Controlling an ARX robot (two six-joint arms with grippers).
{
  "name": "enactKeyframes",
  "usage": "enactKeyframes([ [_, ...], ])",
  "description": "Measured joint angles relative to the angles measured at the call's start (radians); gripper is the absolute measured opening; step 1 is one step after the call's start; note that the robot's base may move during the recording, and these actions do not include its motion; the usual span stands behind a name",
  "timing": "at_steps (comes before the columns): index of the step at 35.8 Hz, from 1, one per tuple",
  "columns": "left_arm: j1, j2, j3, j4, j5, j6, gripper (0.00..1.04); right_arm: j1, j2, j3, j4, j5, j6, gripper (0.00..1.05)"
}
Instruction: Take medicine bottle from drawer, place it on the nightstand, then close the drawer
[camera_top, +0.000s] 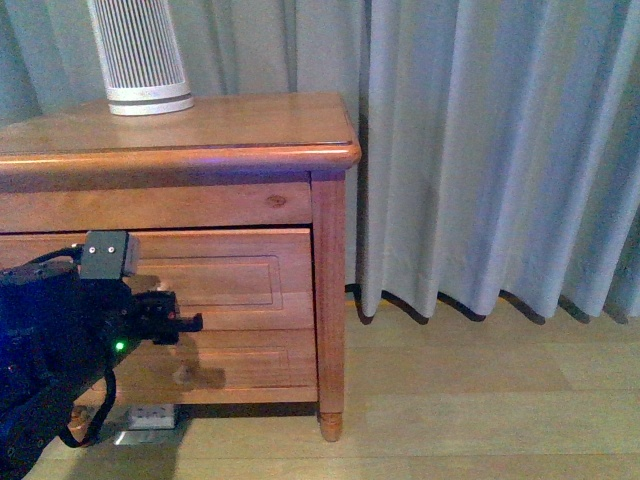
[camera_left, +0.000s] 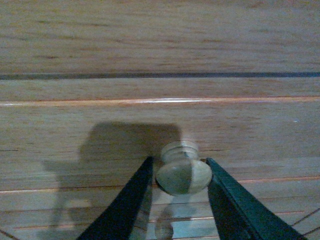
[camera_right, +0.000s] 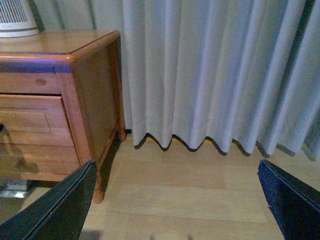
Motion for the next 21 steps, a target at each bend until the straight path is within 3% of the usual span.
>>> enactKeyframes([
  [3,-0.001,0.000,0.000,0.002,0.003,0.003,0.27,0.000,0.000,0.000,0.000,0.000,0.000,0.98],
  [13,0.001,-0.004,-0.010,0.019,0.005,0.010,0.25,0.000,0.000,0.000,0.000,0.000,0.000,0.98],
  [21,0.000,-0.057,-0.143,0.080,-0.002,0.016,0.24,0.000,0.000,0.000,0.000,0.000,0.000,0.98],
])
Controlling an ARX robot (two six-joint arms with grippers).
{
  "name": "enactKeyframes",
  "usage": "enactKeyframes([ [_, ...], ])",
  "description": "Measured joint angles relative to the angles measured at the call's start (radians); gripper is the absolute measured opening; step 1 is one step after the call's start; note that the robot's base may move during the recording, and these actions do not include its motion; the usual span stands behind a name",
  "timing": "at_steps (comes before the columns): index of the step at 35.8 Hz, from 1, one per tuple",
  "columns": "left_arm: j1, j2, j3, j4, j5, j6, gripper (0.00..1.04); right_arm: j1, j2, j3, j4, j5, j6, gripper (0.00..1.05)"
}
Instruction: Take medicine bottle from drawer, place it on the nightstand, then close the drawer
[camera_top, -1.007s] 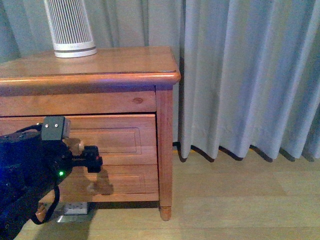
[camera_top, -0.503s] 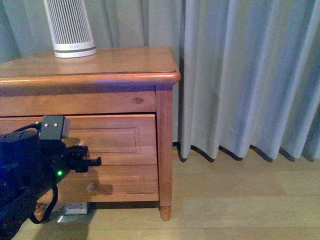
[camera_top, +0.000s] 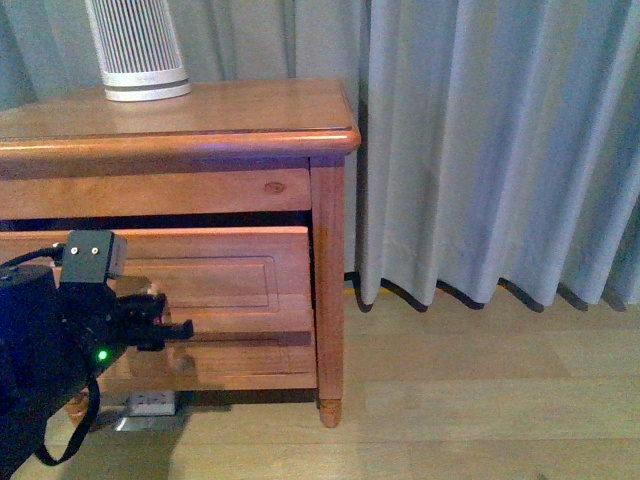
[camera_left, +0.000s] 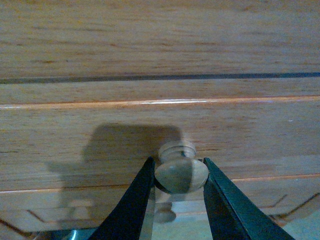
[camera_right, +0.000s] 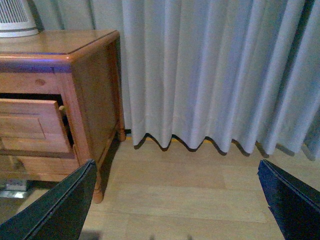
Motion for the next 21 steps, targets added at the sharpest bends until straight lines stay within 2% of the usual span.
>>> enactKeyframes([
  [10,-0.027,-0.117,-0.233,0.028,-0.030,0.038,0.24,0.000,0.000,0.000,0.000,0.000,0.000,0.98],
  [21,-0.078,-0.315,-0.485,-0.114,-0.076,0.110,0.24,0.000,0.000,0.000,0.000,0.000,0.000,0.98],
])
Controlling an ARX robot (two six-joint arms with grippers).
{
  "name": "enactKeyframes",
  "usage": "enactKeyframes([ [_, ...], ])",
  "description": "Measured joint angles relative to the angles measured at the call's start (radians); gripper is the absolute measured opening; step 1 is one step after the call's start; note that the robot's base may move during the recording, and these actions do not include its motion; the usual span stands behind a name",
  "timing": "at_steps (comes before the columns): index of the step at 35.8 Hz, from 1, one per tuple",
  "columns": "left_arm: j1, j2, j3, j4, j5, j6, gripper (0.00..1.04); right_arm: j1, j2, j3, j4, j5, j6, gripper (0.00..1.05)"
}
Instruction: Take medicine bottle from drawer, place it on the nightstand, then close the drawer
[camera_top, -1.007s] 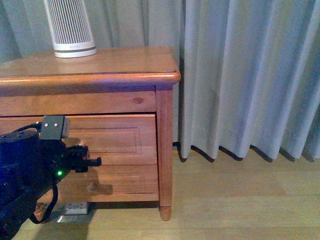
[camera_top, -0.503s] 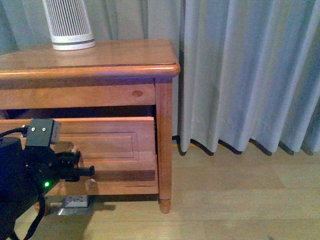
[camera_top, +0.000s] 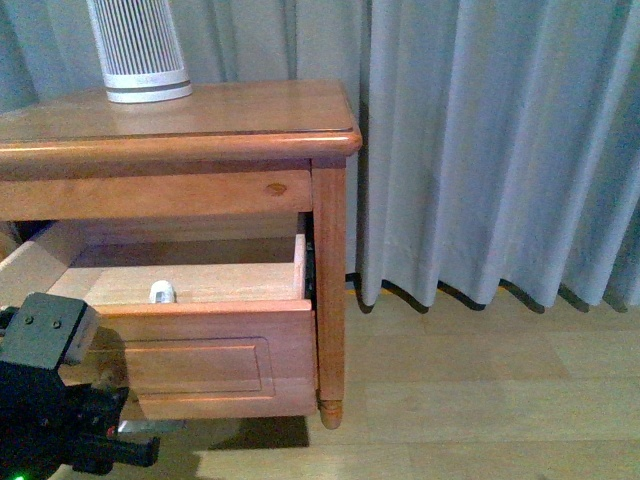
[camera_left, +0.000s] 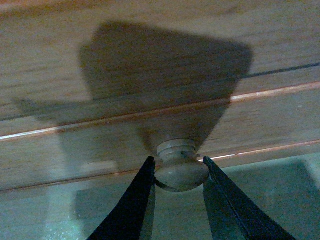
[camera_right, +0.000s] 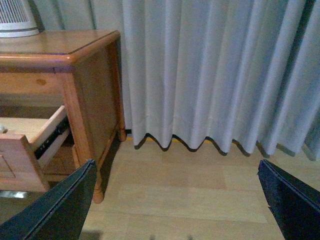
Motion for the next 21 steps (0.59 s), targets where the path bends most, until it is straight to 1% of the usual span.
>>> enactKeyframes([
  [11,-0.007,-0.118,-0.072,-0.155,-0.018,0.035,0.24,0.000,0.000,0.000,0.000,0.000,0.000,0.98],
  [12,-0.007,-0.123,-0.072,-0.167,-0.017,0.035,0.26,0.000,0.000,0.000,0.000,0.000,0.000,0.98],
  [14,-0.007,-0.134,-0.074,-0.196,-0.013,0.046,0.34,0.000,0.000,0.000,0.000,0.000,0.000,0.98],
  [18,-0.012,-0.138,-0.111,-0.271,0.026,0.058,0.54,0.000,0.000,0.000,0.000,0.000,0.000,0.98],
  [21,-0.011,-0.164,-0.122,-0.286,0.020,0.058,0.66,0.000,0.000,0.000,0.000,0.000,0.000,0.98],
])
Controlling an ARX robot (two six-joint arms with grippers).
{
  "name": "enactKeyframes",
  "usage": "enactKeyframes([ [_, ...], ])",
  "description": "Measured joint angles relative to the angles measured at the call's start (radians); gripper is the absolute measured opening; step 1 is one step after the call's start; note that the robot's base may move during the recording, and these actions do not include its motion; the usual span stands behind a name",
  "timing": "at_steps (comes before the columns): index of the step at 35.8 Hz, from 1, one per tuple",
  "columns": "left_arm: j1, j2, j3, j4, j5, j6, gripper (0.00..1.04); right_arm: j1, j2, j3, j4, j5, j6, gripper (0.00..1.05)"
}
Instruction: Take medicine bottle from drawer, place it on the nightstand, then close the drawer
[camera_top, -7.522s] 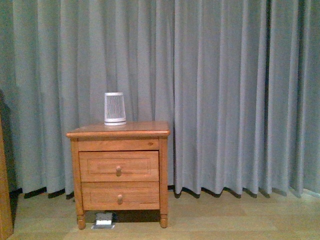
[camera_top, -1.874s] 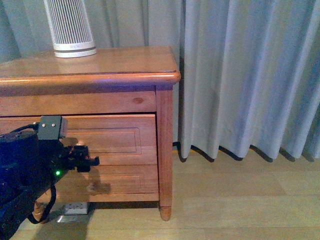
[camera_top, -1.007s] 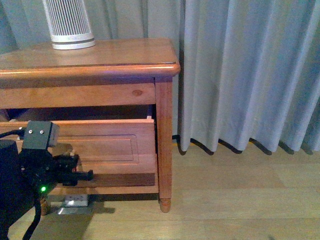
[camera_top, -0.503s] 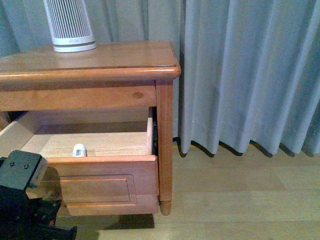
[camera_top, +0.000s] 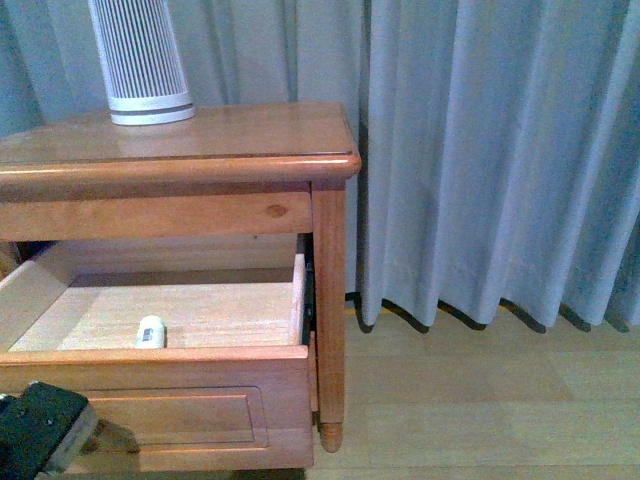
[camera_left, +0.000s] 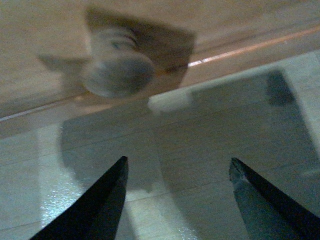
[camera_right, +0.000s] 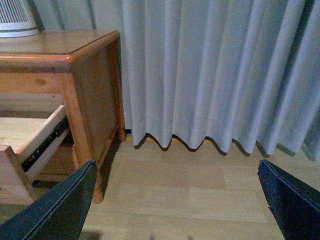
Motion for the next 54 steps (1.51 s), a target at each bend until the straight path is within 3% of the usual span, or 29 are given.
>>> enactKeyframes([
  [9,0.004,-0.230,-0.015,-0.058,-0.045,-0.005,0.99,0.000,0.000,0.000,0.000,0.000,0.000,0.98],
  [18,-0.069,-0.812,-0.004,-0.342,-0.069,-0.037,0.98,0.000,0.000,0.000,0.000,0.000,0.000,0.98],
  [24,-0.133,-1.203,-0.013,-0.586,-0.146,-0.089,0.98,0.000,0.000,0.000,0.000,0.000,0.000,0.98],
  [34,-0.200,-1.623,-0.146,-0.924,-0.240,-0.114,0.98,0.000,0.000,0.000,0.000,0.000,0.000,0.98],
  [36,-0.225,-1.686,-0.192,-0.845,-0.344,-0.146,0.88,0.000,0.000,0.000,0.000,-0.001,0.000,0.98],
  [39,-0.197,-1.769,-0.234,-0.813,-0.340,-0.166,0.74,0.000,0.000,0.000,0.000,0.002,0.000,0.98],
  [49,-0.031,-1.849,-0.313,-0.811,-0.185,-0.185,0.19,0.000,0.000,0.000,0.000,0.000,0.000,0.98],
  [50,0.008,-1.859,-0.319,-0.813,-0.129,-0.185,0.12,0.000,0.000,0.000,0.000,0.000,0.000,0.98],
  [52,0.080,-1.870,-0.328,-0.813,-0.046,-0.186,0.03,0.000,0.000,0.000,0.000,0.000,0.000,0.98],
  [54,0.120,-1.876,-0.336,-0.814,-0.040,-0.189,0.03,0.000,0.000,0.000,0.000,0.000,0.000,0.98],
])
